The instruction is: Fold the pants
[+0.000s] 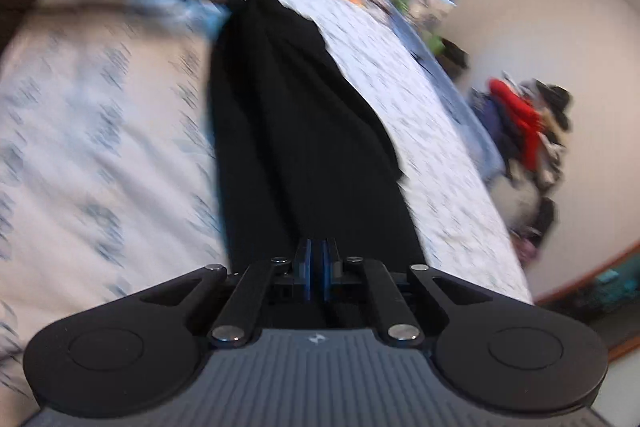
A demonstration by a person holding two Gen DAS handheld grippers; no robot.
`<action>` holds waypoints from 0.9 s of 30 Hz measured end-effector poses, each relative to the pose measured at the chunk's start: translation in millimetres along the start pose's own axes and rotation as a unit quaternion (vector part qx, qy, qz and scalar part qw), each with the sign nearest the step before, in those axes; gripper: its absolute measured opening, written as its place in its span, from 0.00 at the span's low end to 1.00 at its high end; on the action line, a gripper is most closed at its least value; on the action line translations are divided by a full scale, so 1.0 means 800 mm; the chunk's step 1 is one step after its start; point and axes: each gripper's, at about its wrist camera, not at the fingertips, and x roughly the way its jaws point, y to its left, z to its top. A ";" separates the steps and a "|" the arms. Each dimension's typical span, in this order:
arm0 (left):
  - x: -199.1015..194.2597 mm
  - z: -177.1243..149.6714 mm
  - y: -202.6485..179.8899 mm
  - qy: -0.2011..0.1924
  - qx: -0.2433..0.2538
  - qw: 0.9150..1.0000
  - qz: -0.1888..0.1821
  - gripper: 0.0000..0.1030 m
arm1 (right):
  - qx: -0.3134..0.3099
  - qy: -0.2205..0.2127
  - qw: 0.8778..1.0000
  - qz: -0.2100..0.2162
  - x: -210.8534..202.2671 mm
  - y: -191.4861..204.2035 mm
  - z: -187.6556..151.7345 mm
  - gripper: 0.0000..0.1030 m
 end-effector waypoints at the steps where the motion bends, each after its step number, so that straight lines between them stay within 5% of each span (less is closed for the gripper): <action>1: -0.003 0.000 -0.002 -0.004 0.001 1.000 0.001 0.07 | -0.002 0.006 1.000 -0.014 0.005 -0.001 -0.006 0.06; 5: -0.017 -0.001 -0.008 -0.014 0.003 1.000 0.002 0.07 | 0.012 0.043 0.999 -0.011 0.031 -0.002 -0.025 0.07; 7: -0.023 -0.001 -0.008 -0.018 0.002 1.000 0.001 0.08 | 0.001 0.042 0.999 -0.023 0.038 0.006 -0.029 0.12; 9: -0.027 0.000 -0.010 -0.020 0.003 1.000 0.001 0.09 | -0.010 0.049 0.998 -0.027 0.044 0.014 -0.031 0.29; 13: -0.025 0.001 -0.015 -0.022 0.011 1.000 0.011 0.09 | -0.017 0.030 0.998 -0.055 0.053 0.018 -0.031 0.34; 16: -0.020 -0.001 -0.016 -0.020 0.012 1.000 0.016 0.09 | 0.016 0.027 0.998 -0.059 0.072 0.002 -0.030 0.31; 18: -0.018 -0.002 -0.014 -0.018 0.009 1.000 0.016 0.09 | 0.013 0.036 0.998 -0.055 0.086 -0.002 -0.033 0.05; 27: -0.025 -0.005 -0.011 -0.022 0.036 0.998 0.037 0.10 | 0.038 0.016 0.999 0.022 -0.002 0.014 -0.027 0.03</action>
